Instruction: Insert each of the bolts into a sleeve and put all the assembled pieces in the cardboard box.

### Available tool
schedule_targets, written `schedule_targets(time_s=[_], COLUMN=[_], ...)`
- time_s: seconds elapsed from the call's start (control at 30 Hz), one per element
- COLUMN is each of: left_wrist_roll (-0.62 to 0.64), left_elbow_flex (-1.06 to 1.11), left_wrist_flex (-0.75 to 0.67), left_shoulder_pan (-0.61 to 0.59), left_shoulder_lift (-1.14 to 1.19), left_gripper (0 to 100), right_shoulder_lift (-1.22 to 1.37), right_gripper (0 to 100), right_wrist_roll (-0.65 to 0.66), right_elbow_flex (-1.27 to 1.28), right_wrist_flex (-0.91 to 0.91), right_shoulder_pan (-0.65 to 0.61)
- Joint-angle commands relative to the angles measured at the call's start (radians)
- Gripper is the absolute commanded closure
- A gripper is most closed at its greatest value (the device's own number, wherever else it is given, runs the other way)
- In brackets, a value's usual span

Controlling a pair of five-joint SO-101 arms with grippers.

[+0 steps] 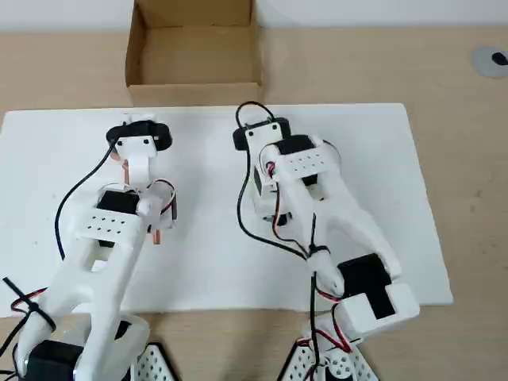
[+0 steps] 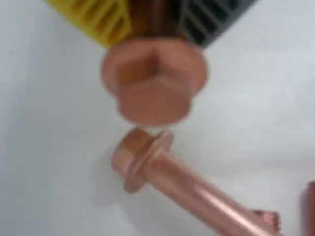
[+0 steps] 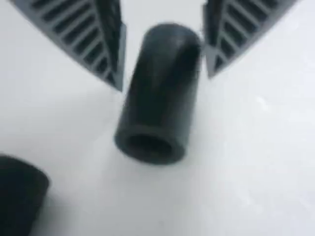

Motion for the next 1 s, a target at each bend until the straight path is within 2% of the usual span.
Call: schedule_targets(time_s=[0.0, 0.2, 0.43, 0.8, 0.97], left_wrist_roll=[-0.006, -0.009, -0.026, -0.026, -0.026], left_elbow_flex=[-0.014, -0.014, -0.014, -0.014, -0.014], left_wrist_flex=[0.005, 0.005, 0.005, 0.006, 0.006], left_shoulder_pan=[0.006, 0.006, 0.006, 0.006, 0.002], left_shoulder_lift=[-0.039, -0.039, -0.039, -0.039, -0.039], left_gripper=[99, 99, 99, 99, 99], right_shoulder_lift=[-0.004, -0.002, -0.002, 0.004, -0.002], right_gripper=[85.3, 85.3, 85.3, 85.9, 96.6], right_wrist_roll=[0.005, 0.005, -0.002, 0.003, 0.003], right_elbow_flex=[-0.056, -0.021, 0.070, 0.076, 0.076], right_wrist_flex=[0.014, 0.003, -0.100, -0.130, -0.130], right_shoulder_pan=[-0.007, -0.007, -0.012, -0.008, -0.007])
